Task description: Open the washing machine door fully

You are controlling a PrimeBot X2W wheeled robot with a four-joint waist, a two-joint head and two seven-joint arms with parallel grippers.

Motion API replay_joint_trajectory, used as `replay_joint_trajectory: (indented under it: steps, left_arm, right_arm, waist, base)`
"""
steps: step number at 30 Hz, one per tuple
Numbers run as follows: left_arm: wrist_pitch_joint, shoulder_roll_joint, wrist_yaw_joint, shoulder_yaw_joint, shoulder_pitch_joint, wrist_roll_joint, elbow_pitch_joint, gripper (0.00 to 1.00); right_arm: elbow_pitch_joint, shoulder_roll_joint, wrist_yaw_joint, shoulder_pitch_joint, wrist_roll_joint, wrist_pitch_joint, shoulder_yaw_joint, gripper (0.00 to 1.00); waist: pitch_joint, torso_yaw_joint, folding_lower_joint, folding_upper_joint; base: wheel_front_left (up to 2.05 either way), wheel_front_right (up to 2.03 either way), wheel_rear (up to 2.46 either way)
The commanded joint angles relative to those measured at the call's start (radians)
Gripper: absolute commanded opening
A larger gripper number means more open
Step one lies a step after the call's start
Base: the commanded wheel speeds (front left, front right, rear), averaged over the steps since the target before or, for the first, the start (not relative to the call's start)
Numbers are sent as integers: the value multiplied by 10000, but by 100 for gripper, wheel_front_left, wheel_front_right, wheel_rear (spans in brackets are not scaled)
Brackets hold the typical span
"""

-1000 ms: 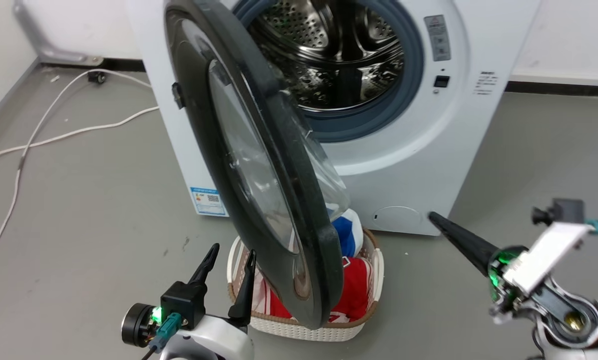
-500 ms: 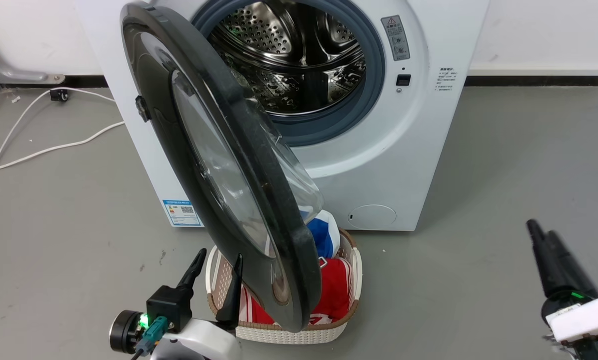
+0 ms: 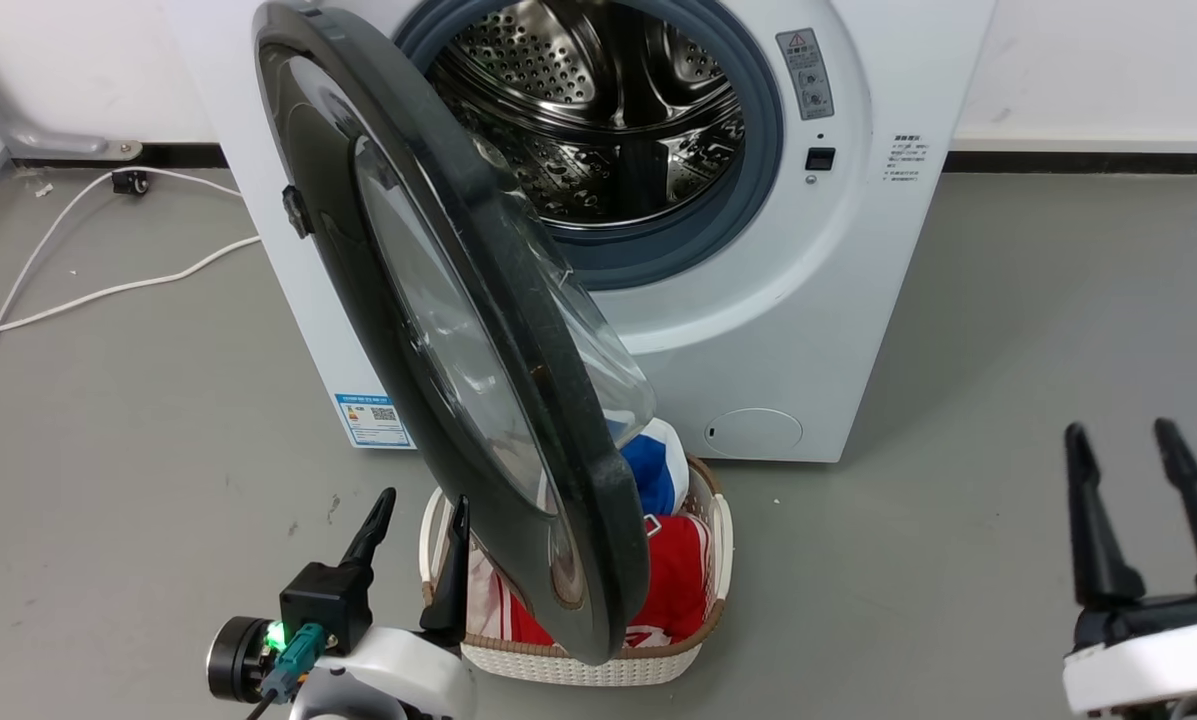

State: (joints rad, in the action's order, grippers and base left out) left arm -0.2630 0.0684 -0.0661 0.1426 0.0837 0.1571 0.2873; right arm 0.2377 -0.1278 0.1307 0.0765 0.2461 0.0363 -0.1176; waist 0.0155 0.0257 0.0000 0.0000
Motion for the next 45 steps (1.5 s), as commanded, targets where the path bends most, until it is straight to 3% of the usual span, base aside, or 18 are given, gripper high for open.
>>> replay_joint_trajectory:
  steps: [1, 16, 30, 31, 32, 34, 45]
  left_arm:
    - [-25, 6, 56, -28, 111, -4, 12, 100]
    - [-25, -26, 106, -26, 10, -34, 76, 100]
    - [-25, -45, 103, 5, -73, 23, 128, 100]
    - [-25, -46, 94, 6, -68, 28, 147, 79]
    - [-25, -47, 86, 14, -59, 32, 153, 32]
    - [-25, -48, 77, 18, -51, 33, 179, 0]
    - [321, 42, 428, -394, 345, 416, -421, 0]
  right_arm:
    - [-137, 58, 1, 230, -228, 82, 85, 100]
    - [-2457, 61, 1, 340, -835, 988, 442, 100]
    - [-2666, 6, 0, 140, -1090, 1105, 571, 100]
    - [-2641, 14, 0, 142, -1121, 1099, 583, 100]
    - [-2625, 22, 0, 146, -1147, 1089, 590, 100]
    - [-2596, 43, 0, 166, -1168, 1077, 590, 100]
    - [-2423, 201, 0, 123, -1187, 1087, 506, 100]
  waist:
    - [3, 24, 0, 0]
    - [69, 167, 0, 0]
    - [69, 166, 0, 0]
    - [68, 161, 0, 0]
    - [69, 157, 0, 0]
    - [76, 150, 0, 0]
    - [118, 74, 0, 0]
  base:
    - [0, 0, 0]
    - [0, 0, 0]
    - [0, 0, 0]
    - [0, 0, 0]
    - [0, 0, 0]
    - [0, 0, 0]
    - [0, 0, 0]
